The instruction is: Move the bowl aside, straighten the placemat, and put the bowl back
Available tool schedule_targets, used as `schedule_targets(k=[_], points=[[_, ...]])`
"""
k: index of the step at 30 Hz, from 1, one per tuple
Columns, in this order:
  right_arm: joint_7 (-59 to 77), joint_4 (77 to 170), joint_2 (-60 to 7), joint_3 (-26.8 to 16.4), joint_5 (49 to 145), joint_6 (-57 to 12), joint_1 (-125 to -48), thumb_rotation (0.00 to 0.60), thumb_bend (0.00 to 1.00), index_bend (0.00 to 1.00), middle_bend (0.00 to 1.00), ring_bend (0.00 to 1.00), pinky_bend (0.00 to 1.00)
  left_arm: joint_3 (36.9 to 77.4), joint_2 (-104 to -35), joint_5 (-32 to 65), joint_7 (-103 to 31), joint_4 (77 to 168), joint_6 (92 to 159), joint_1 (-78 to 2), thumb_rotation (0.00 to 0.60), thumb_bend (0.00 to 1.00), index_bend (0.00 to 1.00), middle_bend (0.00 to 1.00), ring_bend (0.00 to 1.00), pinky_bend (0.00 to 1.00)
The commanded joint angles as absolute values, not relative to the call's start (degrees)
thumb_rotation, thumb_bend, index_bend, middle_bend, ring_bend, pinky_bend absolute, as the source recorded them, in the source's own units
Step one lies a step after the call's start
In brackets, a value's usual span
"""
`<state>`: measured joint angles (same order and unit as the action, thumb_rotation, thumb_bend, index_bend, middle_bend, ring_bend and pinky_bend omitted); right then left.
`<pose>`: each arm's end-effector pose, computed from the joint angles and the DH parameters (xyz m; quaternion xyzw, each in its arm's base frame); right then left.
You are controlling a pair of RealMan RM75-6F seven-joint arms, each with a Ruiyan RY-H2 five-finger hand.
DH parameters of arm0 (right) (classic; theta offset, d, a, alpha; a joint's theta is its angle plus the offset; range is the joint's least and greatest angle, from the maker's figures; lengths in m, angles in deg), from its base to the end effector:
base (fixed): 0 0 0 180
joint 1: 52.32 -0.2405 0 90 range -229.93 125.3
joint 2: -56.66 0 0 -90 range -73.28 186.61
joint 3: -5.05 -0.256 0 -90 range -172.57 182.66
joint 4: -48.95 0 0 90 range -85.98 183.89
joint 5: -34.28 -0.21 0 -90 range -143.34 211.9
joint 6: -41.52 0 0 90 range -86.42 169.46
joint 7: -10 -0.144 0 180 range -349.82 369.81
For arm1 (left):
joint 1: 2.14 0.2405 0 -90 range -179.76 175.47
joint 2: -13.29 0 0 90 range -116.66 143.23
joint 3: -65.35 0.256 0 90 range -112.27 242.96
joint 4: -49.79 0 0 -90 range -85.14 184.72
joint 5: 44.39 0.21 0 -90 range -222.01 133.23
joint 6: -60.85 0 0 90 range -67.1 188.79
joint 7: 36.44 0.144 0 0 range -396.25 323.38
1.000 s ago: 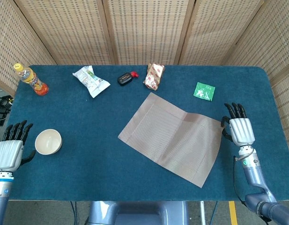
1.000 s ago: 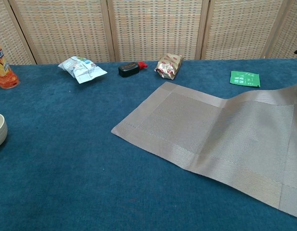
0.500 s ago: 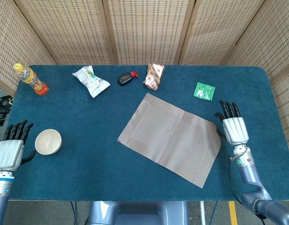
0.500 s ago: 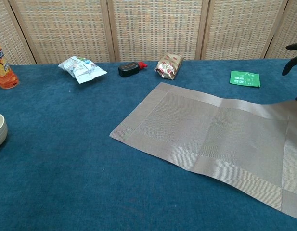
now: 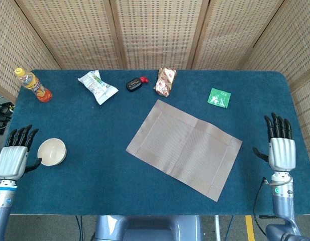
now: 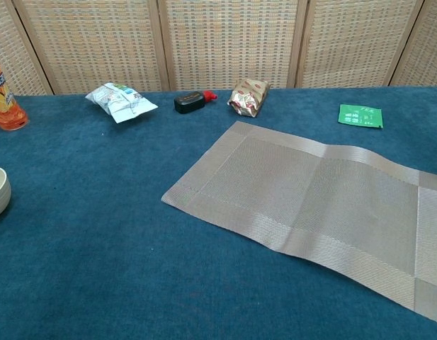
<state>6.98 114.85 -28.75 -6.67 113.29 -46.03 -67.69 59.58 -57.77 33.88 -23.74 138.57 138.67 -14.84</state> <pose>-0.3201 -0.2706 0.1170 0.5247 -0.3144 0.4659 0.6394 -0.3030 0.2336 0.1221 -0.6262 -0.3558 -0.3378 0.6059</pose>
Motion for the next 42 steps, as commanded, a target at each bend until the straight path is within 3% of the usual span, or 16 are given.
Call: schedule_targets(k=[1,9,20,42], points=[[3.8,119.3,-25.7,-5.2,115.3,-51.1,-63.4,0.6,0.17,0.0,0.0,0.0,0.0,58.3,-57.1,33.5,-21.5,140.3,137.4,-16.6,0.6,0.22,0.08,0.0,0.0,0.0],[1.2,122.7,-23.1,-4.5,117.1,-54.2,-60.8,0.6,0.17,0.01,0.0,0.0,0.0,54.5,-57.9,32.5,-16.4,142.9,132.2,-23.3,0.6,0.11,0.11,0.0,0.0,0.0],[-2.6,124.2,-21.1,-4.9,118.2,-54.0,-60.2,0.6,0.17,0.02,0.0,0.0,0.0,51.8,-66.7,26.4,-7.5,136.8,117.8,-36.5,0.6,0.11,0.14,0.0,0.0,0.0],[-5.9,123.3,-20.8,-6.2,116.9,-51.0,-60.4,0.6,0.17,0.03,0.0,0.0,0.0,53.8,-82.7,18.9,3.4,124.6,111.3,-48.4,0.6,0.12,0.16,0.0,0.0,0.0]])
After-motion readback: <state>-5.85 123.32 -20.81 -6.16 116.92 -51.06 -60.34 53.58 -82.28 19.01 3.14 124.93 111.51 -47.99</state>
